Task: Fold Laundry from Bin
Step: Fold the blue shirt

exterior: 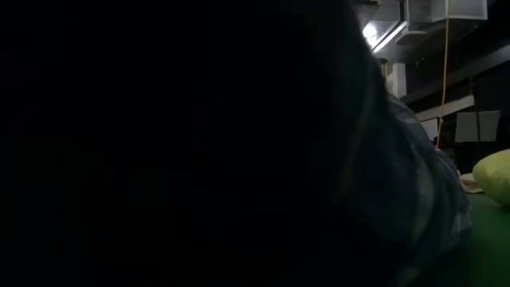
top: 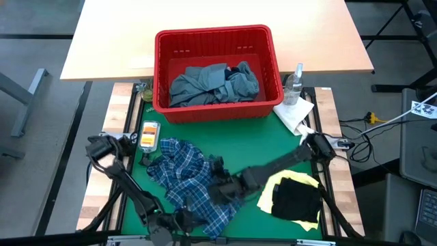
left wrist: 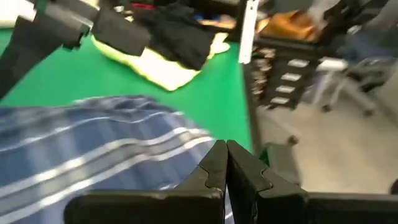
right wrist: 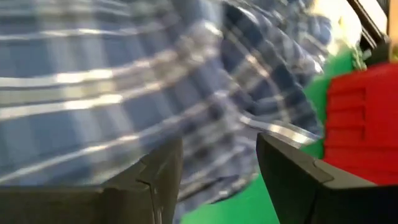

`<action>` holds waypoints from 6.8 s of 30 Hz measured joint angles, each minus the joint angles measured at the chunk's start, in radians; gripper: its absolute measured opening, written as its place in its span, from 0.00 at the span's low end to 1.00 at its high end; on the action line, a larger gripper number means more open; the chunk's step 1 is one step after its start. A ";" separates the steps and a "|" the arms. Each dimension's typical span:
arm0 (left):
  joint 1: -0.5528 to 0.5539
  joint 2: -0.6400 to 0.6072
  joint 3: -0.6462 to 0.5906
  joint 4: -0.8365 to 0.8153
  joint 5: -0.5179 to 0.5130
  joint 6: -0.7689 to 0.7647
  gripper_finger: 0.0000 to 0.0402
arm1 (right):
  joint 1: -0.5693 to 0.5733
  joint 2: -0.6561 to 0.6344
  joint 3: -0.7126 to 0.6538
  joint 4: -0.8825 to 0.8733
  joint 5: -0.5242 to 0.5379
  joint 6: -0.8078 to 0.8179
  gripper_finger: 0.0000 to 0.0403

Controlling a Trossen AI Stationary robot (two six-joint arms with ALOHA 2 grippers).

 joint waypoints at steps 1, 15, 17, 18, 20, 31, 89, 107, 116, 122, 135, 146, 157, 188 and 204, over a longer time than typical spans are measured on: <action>-0.004 -0.025 0.000 -0.067 -0.017 -0.015 0.00 | -0.017 0.000 0.000 0.005 -0.001 0.000 0.51; -0.006 -0.114 0.000 -0.957 0.071 -0.642 0.00 | -0.200 0.089 -0.006 0.117 -0.095 -0.009 0.51; -0.006 -0.095 0.000 -1.002 0.085 -0.681 0.00 | -0.216 0.113 -0.006 0.119 -0.113 -0.009 0.51; -0.006 -0.086 0.000 -1.019 0.084 -0.692 0.00 | -0.223 0.125 -0.006 0.121 -0.122 -0.009 0.51; -0.001 -0.064 0.000 -1.035 0.090 -0.695 0.00 | -0.235 0.145 -0.006 0.120 -0.149 -0.009 0.51; 0.025 0.005 0.002 -1.028 0.157 -0.696 0.00 | -0.241 0.160 -0.006 0.106 -0.190 -0.009 0.51; -0.052 -0.282 0.003 -1.004 0.122 -0.715 0.00 | 0.277 0.315 0.259 -0.274 -0.102 -0.148 0.51; -0.058 -0.288 0.003 -1.040 0.122 -0.846 0.00 | 0.263 0.324 0.260 -0.310 -0.110 -0.141 0.03; -0.012 -0.278 0.003 -1.039 0.088 -0.932 0.00 | 0.317 0.242 0.286 -0.544 -0.237 0.004 0.06; 0.079 -0.199 0.004 -0.807 0.040 -0.767 0.00 | 0.360 0.228 0.448 -0.731 -0.221 0.062 0.04; 0.214 -0.021 0.004 -0.439 0.230 -0.541 0.00 | 0.285 0.177 0.561 -0.611 0.093 -0.051 0.02; 0.175 -0.023 0.003 -0.397 0.291 -0.342 0.00 | 0.127 0.178 0.561 -0.351 -0.006 -0.316 0.03; 0.072 -0.237 0.004 -0.740 0.183 -0.432 0.00 | 0.099 0.178 0.561 -0.333 -0.043 -0.326 0.04; 0.118 0.088 0.004 -0.278 0.320 -0.366 0.00 | 0.131 0.169 0.561 -0.189 -0.161 -0.432 0.05; 0.125 0.076 0.002 -0.142 0.612 -0.211 0.00 | 0.136 0.166 0.561 -0.186 -0.152 -0.432 0.05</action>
